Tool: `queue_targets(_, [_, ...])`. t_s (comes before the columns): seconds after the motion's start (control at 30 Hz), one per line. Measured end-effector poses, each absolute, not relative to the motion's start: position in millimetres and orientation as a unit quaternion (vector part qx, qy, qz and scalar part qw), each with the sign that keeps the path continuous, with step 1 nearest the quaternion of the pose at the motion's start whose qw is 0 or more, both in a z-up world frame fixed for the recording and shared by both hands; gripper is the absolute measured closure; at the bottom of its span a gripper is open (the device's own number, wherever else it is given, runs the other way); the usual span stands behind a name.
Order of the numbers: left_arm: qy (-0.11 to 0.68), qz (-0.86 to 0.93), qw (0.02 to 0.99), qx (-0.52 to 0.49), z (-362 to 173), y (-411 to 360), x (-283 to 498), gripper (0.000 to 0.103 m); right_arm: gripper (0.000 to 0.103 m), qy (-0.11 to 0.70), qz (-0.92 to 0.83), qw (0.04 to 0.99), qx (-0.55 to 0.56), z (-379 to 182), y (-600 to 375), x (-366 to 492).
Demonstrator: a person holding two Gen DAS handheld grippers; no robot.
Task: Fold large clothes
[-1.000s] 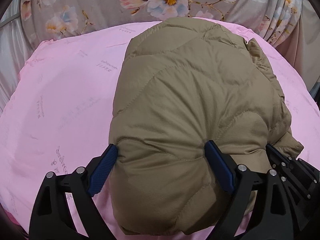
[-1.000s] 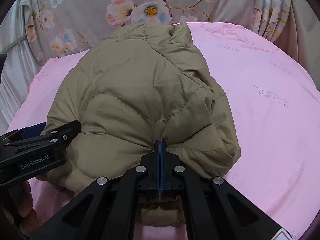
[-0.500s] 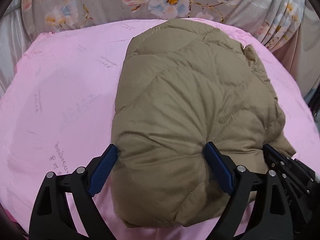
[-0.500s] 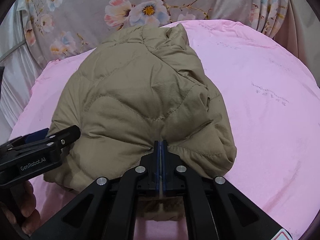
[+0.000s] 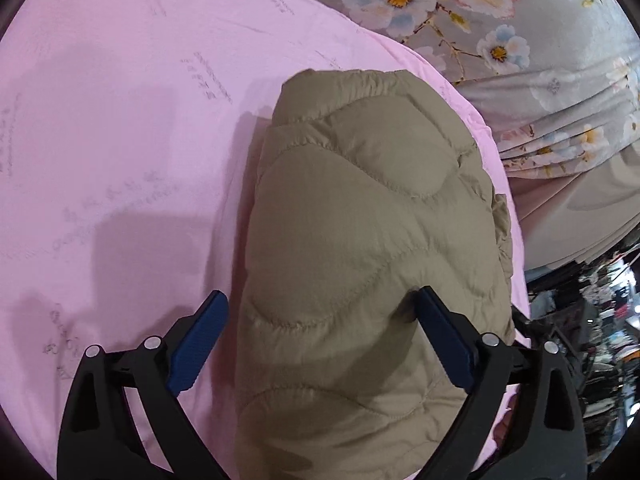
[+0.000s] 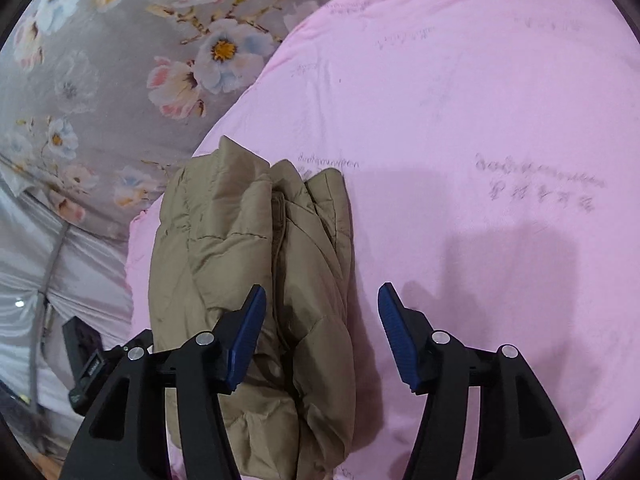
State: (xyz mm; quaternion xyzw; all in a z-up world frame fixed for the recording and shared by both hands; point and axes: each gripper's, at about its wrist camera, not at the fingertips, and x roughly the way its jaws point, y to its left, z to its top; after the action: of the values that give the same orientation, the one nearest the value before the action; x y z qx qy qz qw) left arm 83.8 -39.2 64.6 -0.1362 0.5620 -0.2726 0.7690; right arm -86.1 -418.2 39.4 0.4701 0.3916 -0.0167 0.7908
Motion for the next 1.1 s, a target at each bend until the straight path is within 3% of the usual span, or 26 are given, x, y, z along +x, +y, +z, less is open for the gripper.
queue_targets(0.3, [0.587,-0.313,0.727,-0.171,46.4,-40.7,94.8,0.005,0.04,0.405,0.09,0.721,0.555,-0.2,-400.0,-76.0])
queue_targets(0.6, [0.571,-0.312,0.742,-0.16,40.0,-52.3,95.6,0.005,0.036,0.395,0.12,0.722,0.555,-0.4,-371.2,-54.2])
queue_targets(0.67, [0.568,-0.315,0.745,-0.155,41.3,-54.3,96.7,0.005,0.039,0.386,0.123,0.726,0.556,1.0,-369.6,-52.2])
queue_targets(0.73, [0.561,-0.321,0.747,-0.153,44.6,-57.4,97.0,0.005,0.056,0.371,0.128,0.733,0.556,3.8,-368.6,-54.7])
queue_targets(0.83, [0.536,-0.327,0.767,-0.132,59.7,-61.2,88.3,0.013,0.072,0.35,0.122,0.767,0.524,29.7,-361.6,-59.6])
queue_targets(0.9, [0.516,-0.338,0.777,-0.126,74.6,-59.6,83.6,0.019,0.077,0.33,0.127,0.791,0.499,54.9,-354.9,-61.3])
queue_targets(1.1, [0.441,-0.388,0.798,-0.136,128.5,-48.0,80.4,0.022,0.08,0.267,0.145,0.854,0.422,135.7,-334.2,-56.6])
